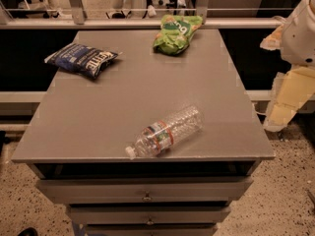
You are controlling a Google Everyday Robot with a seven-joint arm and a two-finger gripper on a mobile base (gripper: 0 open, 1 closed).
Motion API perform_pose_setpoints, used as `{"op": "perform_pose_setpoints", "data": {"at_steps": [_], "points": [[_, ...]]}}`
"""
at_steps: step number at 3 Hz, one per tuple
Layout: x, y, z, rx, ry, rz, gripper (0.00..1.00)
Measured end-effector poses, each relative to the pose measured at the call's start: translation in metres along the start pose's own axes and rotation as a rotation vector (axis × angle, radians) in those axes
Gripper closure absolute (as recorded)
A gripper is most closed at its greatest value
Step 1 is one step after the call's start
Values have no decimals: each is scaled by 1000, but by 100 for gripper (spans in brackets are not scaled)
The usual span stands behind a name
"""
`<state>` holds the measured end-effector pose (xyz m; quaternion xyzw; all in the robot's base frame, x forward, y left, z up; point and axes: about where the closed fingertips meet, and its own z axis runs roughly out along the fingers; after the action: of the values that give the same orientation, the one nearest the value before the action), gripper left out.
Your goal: Move water bottle near blue chip bag
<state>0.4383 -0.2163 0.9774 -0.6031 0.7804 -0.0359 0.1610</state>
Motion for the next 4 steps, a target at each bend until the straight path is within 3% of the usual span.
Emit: {"op": "perform_pose_setpoints", "data": {"at_steps": [2,3,4], "points": [[-5,-5,5,1,-32,-18,0],[-32,-6,36,-36,-102,-102,0],[-62,4,74,-97,-167,-236,0]]}}
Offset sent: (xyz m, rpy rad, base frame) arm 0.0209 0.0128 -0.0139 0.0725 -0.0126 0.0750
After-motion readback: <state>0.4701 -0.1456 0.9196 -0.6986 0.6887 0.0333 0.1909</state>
